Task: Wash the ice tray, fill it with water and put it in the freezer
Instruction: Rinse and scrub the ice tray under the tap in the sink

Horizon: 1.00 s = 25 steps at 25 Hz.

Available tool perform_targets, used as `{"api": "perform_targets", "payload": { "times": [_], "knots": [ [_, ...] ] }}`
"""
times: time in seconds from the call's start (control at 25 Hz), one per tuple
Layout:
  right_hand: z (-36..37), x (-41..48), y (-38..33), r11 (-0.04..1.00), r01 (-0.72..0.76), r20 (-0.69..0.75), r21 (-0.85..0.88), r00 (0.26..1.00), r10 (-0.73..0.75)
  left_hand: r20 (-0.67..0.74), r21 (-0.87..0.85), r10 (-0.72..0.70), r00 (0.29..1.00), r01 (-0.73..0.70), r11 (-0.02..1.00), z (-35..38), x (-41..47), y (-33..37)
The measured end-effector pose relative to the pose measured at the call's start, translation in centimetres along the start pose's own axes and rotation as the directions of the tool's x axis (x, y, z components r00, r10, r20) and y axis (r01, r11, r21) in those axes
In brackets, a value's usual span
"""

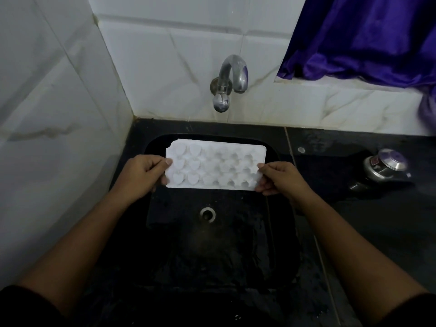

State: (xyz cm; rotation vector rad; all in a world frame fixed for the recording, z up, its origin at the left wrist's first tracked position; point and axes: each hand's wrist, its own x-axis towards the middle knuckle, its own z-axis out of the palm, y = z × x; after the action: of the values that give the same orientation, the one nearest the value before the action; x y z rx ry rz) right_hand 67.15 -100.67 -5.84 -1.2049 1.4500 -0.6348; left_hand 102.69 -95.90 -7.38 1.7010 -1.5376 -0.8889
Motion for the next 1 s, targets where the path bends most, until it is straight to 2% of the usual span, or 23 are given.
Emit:
{"api": "perform_targets", "payload": {
  "times": [0.12,0.2,0.32,0.4,0.48,0.56,0.64,0.76,0.84,0.92,1.0],
  "knots": [
    [-0.5,-0.1,1.6,0.979,-0.082,0.046,0.186,0.996,0.074,0.064,-0.194,-0.069,0.996,0.08,0.978,0.7,-0.9,-0.8],
    [-0.3,-0.2,2.3,0.952,-0.089,0.002,0.293,0.996,0.092,0.088,-0.328,-0.125,0.988,0.147,0.933,1.9,-1.5,-1.4],
    [0.8,0.1,3.1,0.953,-0.025,-0.096,0.301,0.994,0.056,0.005,-0.565,-0.286,0.958,0.239,0.79,3.9,-1.7,-1.4],
    [1.7,0.6,3.2,0.954,-0.008,-0.095,0.3,0.995,0.038,-0.034,-0.668,-0.396,0.918,0.274,0.692,4.8,-1.4,-1.0],
    [2.5,1.2,2.7,0.952,-0.006,-0.045,0.305,0.999,0.02,0.046,-0.751,-0.409,0.911,0.302,0.588,5.1,-1.0,-0.7],
    [3.1,1.7,1.7,0.954,0.001,-0.003,0.3,1.0,0.0,0.172,-0.802,-0.392,0.904,0.36,0.477,4.6,-0.7,-0.5],
    [3.4,2.3,0.4,0.962,-0.004,0.016,0.273,1.0,0.0,0.203,-0.829,-0.394,0.896,0.372,0.419,4.0,-0.3,-0.8],
    [3.9,4.1,-1.8,0.98,-0.053,0.076,0.193,0.996,0.039,0.155,-0.843,-0.434,0.887,0.348,0.41,3.1,0.3,-1.7],
    [4.3,6.1,-3.6,0.986,-0.068,0.058,0.151,0.997,0.06,0.163,-0.839,-0.452,0.877,0.364,0.403,2.7,0.6,-2.5],
    [4.8,8.4,-5.9,0.986,-0.086,0.024,0.142,0.996,0.084,0.196,-0.834,-0.461,0.866,0.394,0.387,2.4,0.9,-3.0],
    [5.3,10.6,-8.7,0.977,-0.111,0.048,0.185,0.993,0.104,0.197,-0.822,-0.462,0.865,0.403,0.404,2.4,1.2,-3.2]
  ]
}}
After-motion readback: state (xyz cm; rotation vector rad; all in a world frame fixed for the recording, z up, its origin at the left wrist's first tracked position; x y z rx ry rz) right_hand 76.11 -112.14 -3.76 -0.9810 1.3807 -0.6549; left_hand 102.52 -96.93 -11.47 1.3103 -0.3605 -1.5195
